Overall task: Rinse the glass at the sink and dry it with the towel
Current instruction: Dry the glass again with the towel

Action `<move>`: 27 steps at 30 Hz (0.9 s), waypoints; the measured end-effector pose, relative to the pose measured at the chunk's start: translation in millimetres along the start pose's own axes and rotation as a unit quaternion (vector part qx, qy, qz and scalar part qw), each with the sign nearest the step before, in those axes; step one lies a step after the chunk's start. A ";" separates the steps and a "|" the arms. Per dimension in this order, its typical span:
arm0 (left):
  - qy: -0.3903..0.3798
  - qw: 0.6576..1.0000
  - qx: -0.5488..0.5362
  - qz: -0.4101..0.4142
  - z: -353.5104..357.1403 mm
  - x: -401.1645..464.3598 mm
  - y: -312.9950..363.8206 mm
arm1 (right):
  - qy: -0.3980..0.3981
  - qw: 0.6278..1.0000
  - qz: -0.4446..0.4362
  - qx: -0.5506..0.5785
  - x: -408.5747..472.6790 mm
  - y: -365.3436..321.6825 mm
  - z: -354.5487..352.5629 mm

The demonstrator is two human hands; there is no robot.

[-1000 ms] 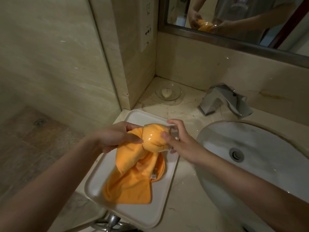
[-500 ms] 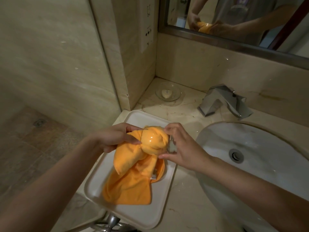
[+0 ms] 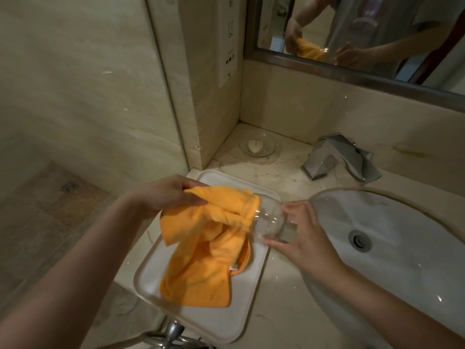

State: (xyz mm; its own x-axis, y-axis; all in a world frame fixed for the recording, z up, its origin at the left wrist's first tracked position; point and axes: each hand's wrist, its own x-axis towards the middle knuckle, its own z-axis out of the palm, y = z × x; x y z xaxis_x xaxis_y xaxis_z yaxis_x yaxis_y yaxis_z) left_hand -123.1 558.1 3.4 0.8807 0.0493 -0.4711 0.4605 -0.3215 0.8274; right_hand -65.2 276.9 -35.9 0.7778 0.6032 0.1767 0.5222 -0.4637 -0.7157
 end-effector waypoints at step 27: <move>0.348 0.900 0.262 0.022 21.7 21.2 -15.1 | 0.021 0.711 0.330 0.620 -95.1 -4.4 -13.0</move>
State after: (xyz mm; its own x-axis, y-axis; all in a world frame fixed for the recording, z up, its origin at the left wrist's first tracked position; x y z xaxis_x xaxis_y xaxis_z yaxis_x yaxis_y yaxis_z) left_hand -113.7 543.5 -25.7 0.8369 0.5472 0.0152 0.4686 -0.7305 0.4968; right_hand -136.9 213.2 -40.8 0.7335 0.4889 -0.4722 -0.6516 0.3082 -0.6931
